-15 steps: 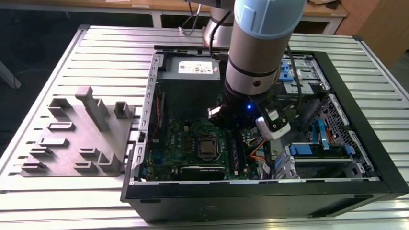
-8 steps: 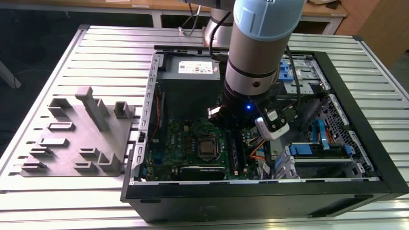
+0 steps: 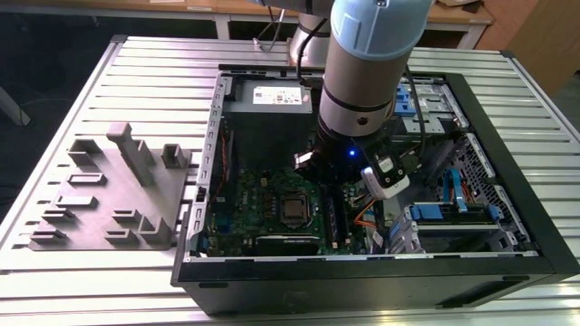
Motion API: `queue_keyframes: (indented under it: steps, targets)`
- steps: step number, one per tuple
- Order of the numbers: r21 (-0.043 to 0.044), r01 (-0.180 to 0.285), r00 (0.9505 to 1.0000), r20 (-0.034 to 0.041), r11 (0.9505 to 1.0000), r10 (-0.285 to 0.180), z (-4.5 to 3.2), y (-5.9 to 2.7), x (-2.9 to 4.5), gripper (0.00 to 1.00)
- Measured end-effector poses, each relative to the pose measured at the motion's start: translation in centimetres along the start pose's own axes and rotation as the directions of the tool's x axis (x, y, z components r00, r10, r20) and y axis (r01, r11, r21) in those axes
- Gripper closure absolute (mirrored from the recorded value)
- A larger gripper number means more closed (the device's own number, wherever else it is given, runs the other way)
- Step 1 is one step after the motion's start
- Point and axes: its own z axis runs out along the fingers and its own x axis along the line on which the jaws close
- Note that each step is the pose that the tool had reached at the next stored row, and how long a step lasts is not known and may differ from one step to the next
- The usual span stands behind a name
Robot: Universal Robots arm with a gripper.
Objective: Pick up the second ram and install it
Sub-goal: 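Insert the second ram into the second slot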
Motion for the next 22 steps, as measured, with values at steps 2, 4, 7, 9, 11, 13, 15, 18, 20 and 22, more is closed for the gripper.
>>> queue_keyframes:
  steps: [2,4,7,9,11,13,15,18,20,22]
  targets:
    - [0.0000,0.000,1.0000,-0.0001,1.0000,0.000,0.00,0.00,-0.03,0.92]
    - [0.0000,0.000,1.0000,0.0000,1.0000,0.000,0.00,0.00,-0.04,0.92]
    - [-0.0001,0.000,1.0000,0.0000,1.0000,0.000,0.05,0.00,-0.05,0.92]
    - [0.0000,0.000,1.0000,0.0000,1.0000,0.000,0.08,0.00,-0.05,0.92]
    - [0.0001,0.000,1.0000,0.0000,1.0000,0.000,0.10,-0.01,-0.05,0.92]
    - [-0.0001,0.000,1.0000,0.0000,1.0000,0.000,0.16,-0.01,-0.05,0.92]
    - [0.0001,0.000,1.0000,0.0000,1.0000,0.000,0.17,-0.01,-0.04,0.92]
    - [0.0001,0.000,1.0000,0.0000,1.0000,0.000,0.18,-0.01,-0.04,0.92]
    - [0.0000,0.000,1.0000,0.0000,1.0000,0.000,0.20,-0.01,-0.04,0.92]
    - [-0.0002,0.000,1.0000,0.0000,1.0000,0.000,0.24,-0.01,-0.04,0.92]
